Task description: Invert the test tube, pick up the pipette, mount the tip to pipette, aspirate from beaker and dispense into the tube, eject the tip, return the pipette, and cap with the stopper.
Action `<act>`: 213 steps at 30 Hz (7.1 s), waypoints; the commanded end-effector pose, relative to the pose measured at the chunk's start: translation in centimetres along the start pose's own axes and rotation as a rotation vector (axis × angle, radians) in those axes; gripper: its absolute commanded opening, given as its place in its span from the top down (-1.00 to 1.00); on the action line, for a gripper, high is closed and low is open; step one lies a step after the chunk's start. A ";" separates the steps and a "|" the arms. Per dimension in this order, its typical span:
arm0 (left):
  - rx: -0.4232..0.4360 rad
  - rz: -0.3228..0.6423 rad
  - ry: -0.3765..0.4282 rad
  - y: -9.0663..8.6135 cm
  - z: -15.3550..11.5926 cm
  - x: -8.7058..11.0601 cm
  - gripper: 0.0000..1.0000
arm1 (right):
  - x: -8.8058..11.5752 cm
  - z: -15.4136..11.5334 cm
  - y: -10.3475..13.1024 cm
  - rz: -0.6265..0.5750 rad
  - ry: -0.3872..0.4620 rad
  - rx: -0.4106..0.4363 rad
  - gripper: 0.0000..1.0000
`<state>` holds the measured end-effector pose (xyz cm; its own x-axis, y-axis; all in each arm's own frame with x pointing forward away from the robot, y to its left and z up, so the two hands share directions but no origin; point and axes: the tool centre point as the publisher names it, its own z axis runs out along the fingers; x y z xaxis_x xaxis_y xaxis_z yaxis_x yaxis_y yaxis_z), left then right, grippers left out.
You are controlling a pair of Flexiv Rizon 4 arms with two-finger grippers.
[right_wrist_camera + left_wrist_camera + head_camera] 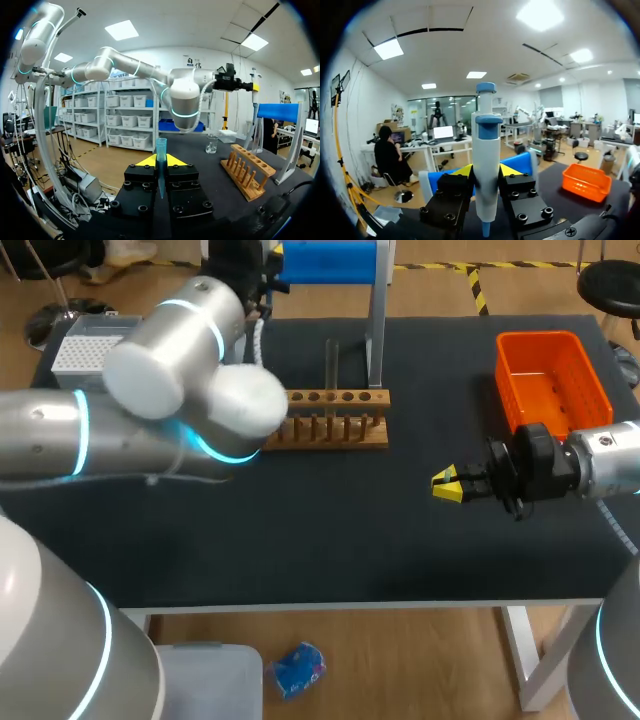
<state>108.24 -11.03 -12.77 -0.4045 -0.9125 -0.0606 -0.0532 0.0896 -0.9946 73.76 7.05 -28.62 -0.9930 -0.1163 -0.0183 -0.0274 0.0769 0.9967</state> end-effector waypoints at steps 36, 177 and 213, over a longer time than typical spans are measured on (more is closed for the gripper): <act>0.039 -0.002 0.811 -1.3 -15.9 15.4 1.00 | 0.1 -0.1 0.0 0.000 0.000 0.002 1.00; 0.023 0.048 0.897 -5.4 -19.7 26.5 1.00 | -6.5 8.0 3.2 -0.092 0.070 -0.060 1.00; 0.023 0.048 0.897 -5.4 -19.7 26.5 1.00 | -6.8 8.1 3.3 -0.091 0.078 -0.055 1.00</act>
<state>79.73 -27.77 -7.34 -0.9669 -0.2543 -0.0234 -0.0036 0.1051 -0.9945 79.30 16.01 -25.78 -0.9756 -0.1924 -0.1059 -0.1097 0.0091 0.9939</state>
